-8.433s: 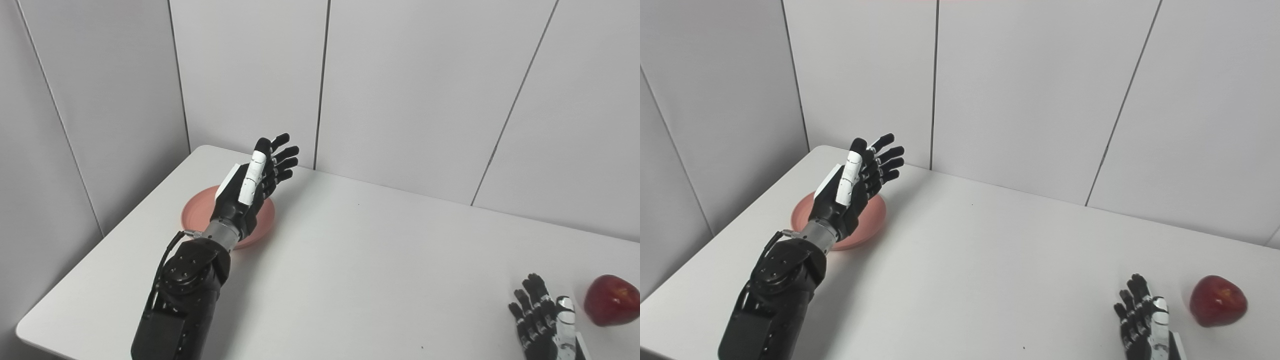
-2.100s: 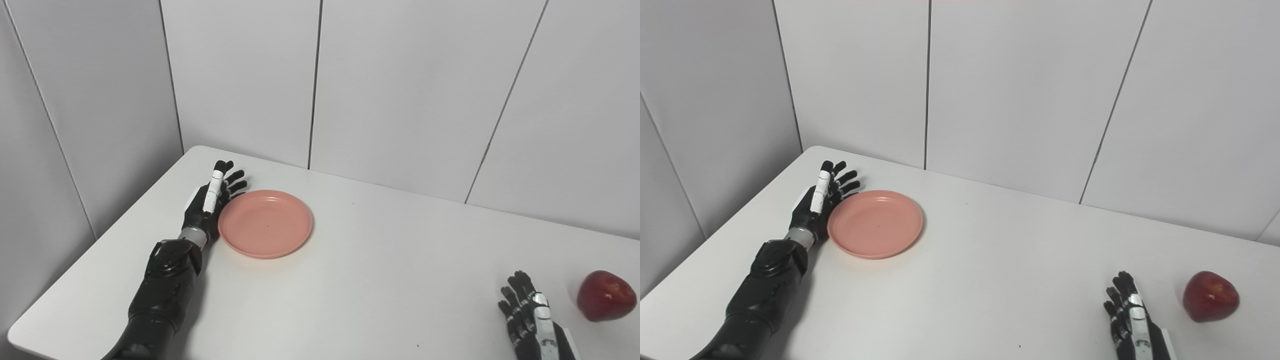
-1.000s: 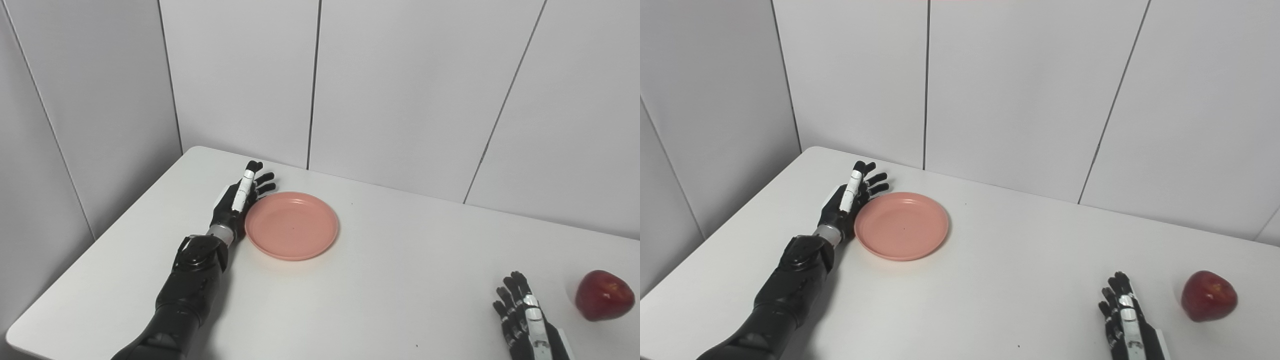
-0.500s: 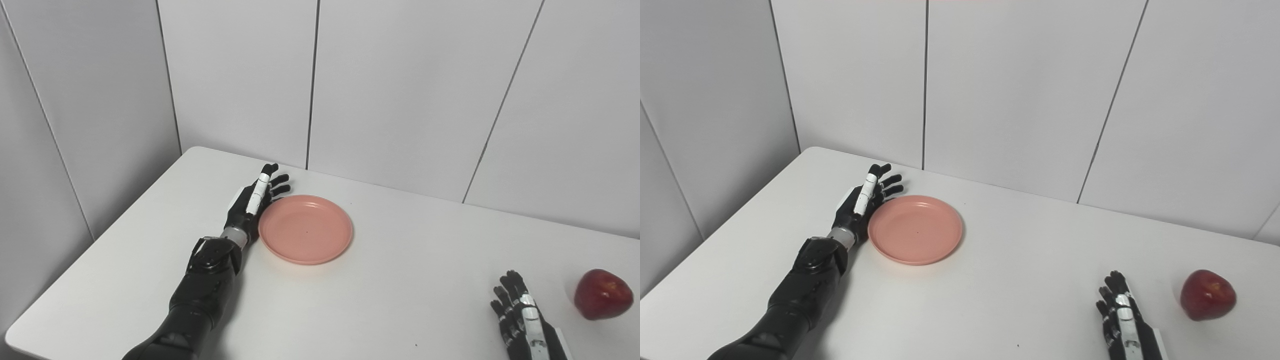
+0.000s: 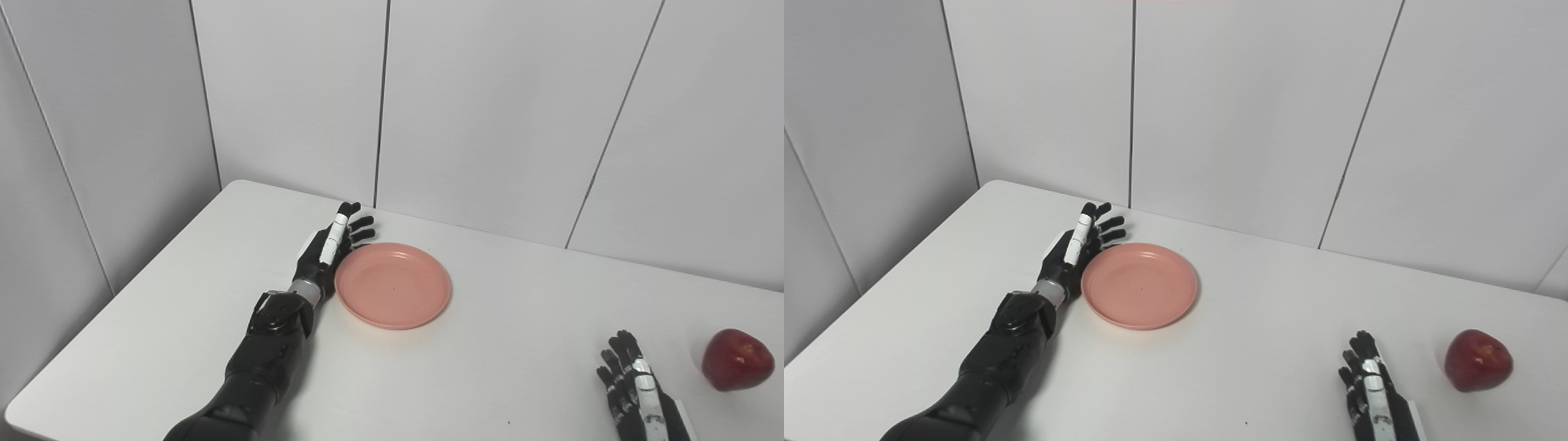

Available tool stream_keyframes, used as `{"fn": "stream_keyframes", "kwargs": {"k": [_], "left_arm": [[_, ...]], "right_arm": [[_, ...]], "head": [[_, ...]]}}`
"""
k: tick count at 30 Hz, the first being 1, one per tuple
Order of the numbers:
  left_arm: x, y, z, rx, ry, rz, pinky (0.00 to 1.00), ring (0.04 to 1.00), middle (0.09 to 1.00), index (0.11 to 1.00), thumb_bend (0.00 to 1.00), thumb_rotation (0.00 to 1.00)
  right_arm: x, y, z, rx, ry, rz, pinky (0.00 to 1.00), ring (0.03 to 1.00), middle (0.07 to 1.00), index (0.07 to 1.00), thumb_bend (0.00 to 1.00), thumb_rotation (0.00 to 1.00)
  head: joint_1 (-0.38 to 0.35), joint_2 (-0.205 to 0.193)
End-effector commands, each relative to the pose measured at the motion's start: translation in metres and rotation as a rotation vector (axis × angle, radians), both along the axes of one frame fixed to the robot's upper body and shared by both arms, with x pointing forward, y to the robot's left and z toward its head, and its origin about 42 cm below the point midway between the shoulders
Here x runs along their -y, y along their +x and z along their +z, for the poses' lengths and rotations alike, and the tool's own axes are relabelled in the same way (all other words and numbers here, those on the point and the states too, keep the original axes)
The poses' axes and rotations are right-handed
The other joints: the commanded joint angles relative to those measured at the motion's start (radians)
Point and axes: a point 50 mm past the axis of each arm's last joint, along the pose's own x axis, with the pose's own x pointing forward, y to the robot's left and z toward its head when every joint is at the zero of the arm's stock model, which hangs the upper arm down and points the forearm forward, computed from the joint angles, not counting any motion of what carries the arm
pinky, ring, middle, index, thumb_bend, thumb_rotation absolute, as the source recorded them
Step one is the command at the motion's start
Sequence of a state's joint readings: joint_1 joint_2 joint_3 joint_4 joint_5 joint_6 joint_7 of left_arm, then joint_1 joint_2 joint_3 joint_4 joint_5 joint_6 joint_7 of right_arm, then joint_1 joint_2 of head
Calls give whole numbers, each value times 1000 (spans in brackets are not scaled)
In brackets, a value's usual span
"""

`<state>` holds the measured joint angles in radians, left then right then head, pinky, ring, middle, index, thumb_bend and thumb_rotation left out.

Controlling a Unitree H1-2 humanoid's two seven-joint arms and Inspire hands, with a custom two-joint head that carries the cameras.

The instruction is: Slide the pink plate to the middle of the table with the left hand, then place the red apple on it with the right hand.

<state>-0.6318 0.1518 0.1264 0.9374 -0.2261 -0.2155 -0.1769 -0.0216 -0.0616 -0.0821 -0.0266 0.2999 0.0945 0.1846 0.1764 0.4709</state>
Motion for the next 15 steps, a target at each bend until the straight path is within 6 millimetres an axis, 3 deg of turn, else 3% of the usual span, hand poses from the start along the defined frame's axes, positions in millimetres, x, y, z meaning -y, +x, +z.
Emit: {"fn": "stream_keyframes", "kwargs": {"k": [1, 15], "left_arm": [[11, -19, -36, -143, -7, -20, 756, 825, 851, 917, 832, 925], [31, -24, -45, -163, -19, -58, 732, 817, 860, 912, 831, 919]], "right_arm": [[-8, -8, -13, -38, 31, 7, 1000, 988, 972, 953, 796, 780], [-11, -9, -12, -37, 31, 9, 1000, 980, 966, 948, 791, 771]], "head": [[1, 1], [-8, 6]]}}
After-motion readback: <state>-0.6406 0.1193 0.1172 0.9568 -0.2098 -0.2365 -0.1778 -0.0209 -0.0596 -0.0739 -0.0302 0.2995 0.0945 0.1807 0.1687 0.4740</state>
